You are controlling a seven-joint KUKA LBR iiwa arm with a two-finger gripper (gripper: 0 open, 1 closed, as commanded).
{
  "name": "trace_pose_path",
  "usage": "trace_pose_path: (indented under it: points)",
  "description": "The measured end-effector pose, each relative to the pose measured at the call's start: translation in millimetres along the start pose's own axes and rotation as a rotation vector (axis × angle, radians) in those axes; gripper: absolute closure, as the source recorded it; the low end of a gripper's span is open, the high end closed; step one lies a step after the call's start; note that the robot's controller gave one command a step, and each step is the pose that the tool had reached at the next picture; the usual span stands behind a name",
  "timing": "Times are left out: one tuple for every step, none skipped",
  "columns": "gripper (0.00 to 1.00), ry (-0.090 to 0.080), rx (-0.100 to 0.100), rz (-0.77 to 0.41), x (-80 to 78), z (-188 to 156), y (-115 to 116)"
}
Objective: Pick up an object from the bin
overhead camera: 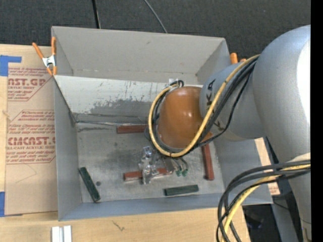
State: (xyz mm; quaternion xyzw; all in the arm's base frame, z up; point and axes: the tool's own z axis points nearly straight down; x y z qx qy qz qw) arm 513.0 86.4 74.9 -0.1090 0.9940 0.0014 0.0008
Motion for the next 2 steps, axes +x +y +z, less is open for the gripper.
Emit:
trace_pose_path:
  points:
    - [1.00, 0.000, 0.000, 0.001, 0.0, 0.0, -0.1]
    - [1.00, -0.004, 0.002, 0.011, 3.0, -153.5, 8.3]
